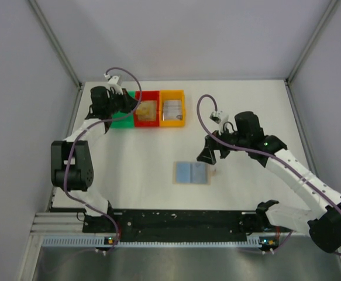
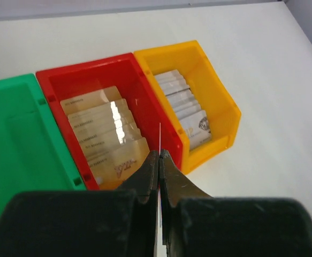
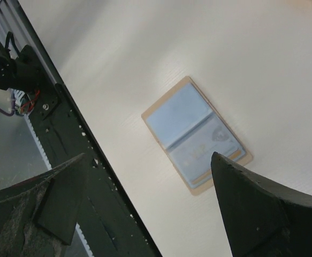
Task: Take the credit cards out of the card holder
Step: Place the credit card in the storage box.
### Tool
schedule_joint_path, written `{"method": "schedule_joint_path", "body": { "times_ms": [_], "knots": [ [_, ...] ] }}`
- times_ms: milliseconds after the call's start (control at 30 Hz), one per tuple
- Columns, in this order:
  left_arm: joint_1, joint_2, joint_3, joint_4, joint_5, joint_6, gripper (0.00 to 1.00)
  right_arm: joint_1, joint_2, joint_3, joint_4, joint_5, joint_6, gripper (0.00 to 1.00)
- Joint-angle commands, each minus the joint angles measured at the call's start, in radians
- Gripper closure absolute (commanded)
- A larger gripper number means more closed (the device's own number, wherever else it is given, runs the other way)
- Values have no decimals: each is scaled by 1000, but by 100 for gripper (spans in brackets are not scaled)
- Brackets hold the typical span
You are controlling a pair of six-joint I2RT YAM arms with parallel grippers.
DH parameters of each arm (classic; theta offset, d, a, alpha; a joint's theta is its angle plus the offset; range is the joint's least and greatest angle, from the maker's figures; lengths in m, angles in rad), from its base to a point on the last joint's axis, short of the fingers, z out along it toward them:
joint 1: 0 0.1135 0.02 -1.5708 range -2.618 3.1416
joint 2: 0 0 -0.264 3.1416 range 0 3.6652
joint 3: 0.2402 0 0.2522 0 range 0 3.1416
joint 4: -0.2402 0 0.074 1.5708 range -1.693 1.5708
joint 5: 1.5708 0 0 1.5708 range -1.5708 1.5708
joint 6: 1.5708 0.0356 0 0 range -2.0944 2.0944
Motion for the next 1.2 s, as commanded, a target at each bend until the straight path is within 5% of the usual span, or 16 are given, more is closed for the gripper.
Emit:
{"method": "schedule_joint_path", "body": {
  "times_ms": [0, 667, 1167],
  "knots": [
    [5, 100, 131, 16, 24, 33, 100, -2, -10, 24, 47, -11, -5, 5],
    [-18, 351, 323, -203, 67, 30, 99, -13, 41, 50, 47, -29, -28, 5],
    [-34, 229, 323, -383, -235, 93, 58, -16, 19, 32, 47, 4, -15, 5]
  ]
}}
